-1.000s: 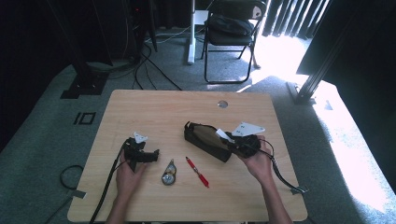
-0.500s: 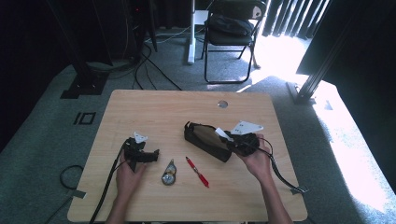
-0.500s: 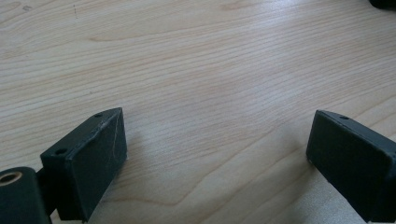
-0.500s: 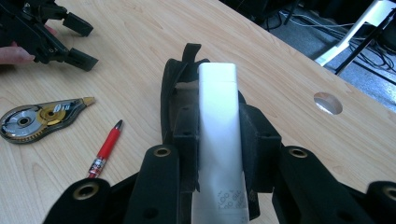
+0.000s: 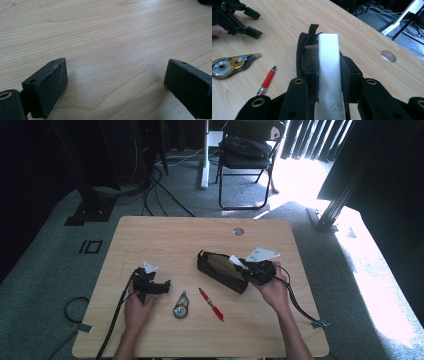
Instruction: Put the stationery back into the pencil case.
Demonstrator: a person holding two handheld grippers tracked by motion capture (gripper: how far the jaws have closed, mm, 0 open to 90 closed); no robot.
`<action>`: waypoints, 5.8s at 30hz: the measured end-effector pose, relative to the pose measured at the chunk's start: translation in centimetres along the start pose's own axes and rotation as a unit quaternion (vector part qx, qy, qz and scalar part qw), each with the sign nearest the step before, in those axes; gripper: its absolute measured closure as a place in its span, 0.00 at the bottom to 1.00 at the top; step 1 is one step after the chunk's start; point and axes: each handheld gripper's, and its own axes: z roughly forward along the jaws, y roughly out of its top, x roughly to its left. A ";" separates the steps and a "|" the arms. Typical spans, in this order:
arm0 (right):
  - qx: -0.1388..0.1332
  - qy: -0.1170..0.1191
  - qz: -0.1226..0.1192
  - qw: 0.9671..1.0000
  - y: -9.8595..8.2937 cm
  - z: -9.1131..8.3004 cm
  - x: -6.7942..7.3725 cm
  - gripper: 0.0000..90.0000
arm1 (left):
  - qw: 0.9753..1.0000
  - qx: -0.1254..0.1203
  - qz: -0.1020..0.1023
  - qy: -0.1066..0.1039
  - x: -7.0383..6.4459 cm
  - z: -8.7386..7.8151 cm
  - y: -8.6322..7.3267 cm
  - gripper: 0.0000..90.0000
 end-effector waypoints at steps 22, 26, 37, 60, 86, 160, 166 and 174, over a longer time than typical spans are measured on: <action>0.007 0.003 0.006 1.000 0.1 1.2 -0.7 0.78 | 1.000 0.001 0.000 -0.001 0.0 0.0 0.0 0.06; 0.009 0.005 0.006 1.000 0.1 1.6 -0.8 0.78 | 1.000 0.001 0.000 -0.001 0.0 0.0 0.0 0.06; 0.012 0.011 0.010 1.000 0.0 2.8 -1.0 0.78 | 1.000 0.001 0.000 0.000 0.0 0.0 0.0 0.06; 0.016 0.022 0.009 1.000 0.3 5.0 -1.1 0.78 | 1.000 0.000 0.000 0.000 0.0 0.0 0.0 0.06; 0.022 0.028 0.013 0.999 0.3 6.5 -1.0 0.78 | 1.000 -0.001 0.001 0.001 0.0 0.0 0.0 0.06; 0.019 0.027 0.002 0.999 0.1 5.4 1.3 0.68 | 1.000 0.000 0.001 -0.002 0.0 0.0 0.0 0.06; 0.004 0.037 -0.001 0.999 0.1 4.5 2.5 0.68 | 1.000 0.000 0.001 -0.001 0.0 0.0 0.0 0.06; -0.001 0.044 -0.003 0.999 -0.2 3.9 3.6 0.68 | 1.000 0.000 0.000 -0.001 0.0 0.0 0.0 0.06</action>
